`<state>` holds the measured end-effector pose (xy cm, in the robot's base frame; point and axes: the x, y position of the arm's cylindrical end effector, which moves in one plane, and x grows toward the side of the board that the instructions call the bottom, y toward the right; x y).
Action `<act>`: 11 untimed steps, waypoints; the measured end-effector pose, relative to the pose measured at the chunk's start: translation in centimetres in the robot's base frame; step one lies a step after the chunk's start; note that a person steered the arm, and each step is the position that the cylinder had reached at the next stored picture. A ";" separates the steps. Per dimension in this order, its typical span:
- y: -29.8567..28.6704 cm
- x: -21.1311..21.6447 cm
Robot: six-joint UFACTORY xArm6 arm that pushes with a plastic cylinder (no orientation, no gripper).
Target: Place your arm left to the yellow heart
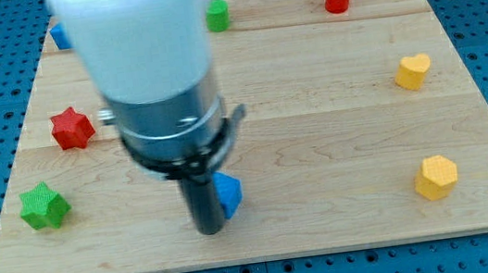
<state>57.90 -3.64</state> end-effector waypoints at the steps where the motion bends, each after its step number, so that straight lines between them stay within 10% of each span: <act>1: 3.0 0.0; 6: 11.4 2.1; 11: 12.2 -17.1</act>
